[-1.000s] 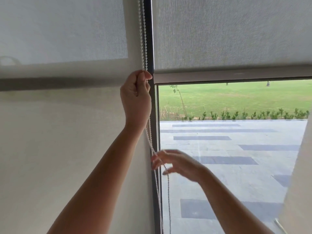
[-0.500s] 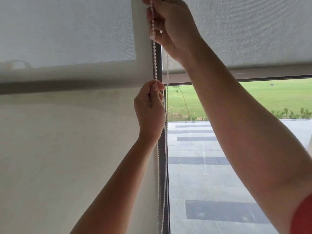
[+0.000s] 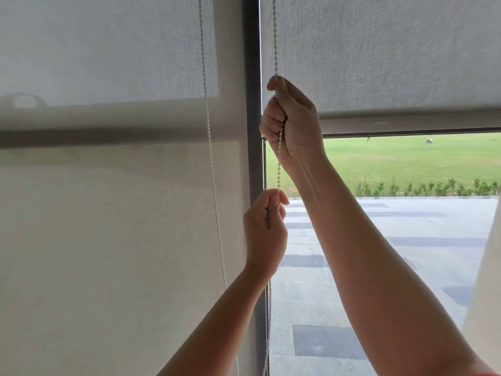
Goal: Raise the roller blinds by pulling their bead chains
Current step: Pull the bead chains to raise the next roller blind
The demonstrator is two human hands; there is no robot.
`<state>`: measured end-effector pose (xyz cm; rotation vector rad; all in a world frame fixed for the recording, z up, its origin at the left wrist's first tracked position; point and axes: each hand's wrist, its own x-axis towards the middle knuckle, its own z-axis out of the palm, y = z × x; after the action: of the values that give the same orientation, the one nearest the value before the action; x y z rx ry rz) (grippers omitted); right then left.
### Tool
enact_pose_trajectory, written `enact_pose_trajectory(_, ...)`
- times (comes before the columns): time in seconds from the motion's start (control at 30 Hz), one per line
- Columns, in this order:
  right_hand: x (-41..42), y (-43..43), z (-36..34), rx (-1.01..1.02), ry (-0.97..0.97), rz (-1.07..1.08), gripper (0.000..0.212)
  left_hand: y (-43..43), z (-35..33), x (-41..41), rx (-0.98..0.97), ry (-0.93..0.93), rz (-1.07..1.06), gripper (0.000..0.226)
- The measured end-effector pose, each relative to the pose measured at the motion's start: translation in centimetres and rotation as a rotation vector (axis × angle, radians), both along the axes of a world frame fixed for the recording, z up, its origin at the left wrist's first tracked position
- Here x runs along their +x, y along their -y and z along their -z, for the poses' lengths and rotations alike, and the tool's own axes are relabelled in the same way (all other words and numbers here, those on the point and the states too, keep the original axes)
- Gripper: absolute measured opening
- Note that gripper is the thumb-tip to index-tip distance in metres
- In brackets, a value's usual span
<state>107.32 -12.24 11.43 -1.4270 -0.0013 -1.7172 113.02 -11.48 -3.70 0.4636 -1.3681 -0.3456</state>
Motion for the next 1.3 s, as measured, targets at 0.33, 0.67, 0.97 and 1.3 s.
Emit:
enact_pose_trajectory(0.33, -1.8, 0.7, 9.7, 0.084, -0.044, 0.309, 0.033, -0.7, 8.3, -1.2, 0.207, 0.123, 0.052, 0.034)
enact_pose_trajectory(0.67, -2.9, -1.1, 24.0, 0.341, -0.202, 0.534, 0.036, -2.5, 20.7, 0.1, 0.491, 0.235, 0.124, 0.037)
enact_pose_trajectory(0.97, 0.9, -1.6, 8.7, -0.002, -0.545, 0.437, 0.013, -3.8, 9.1, 1.8, 0.347, 0.163, 0.383, 0.03)
enact_pose_trajectory(1.3, 3.0, -3.2, -8.7, 0.061, -0.156, 0.284, 0.015, -3.6, -0.5, 2.3, 0.109, -0.047, 0.116, 0.032)
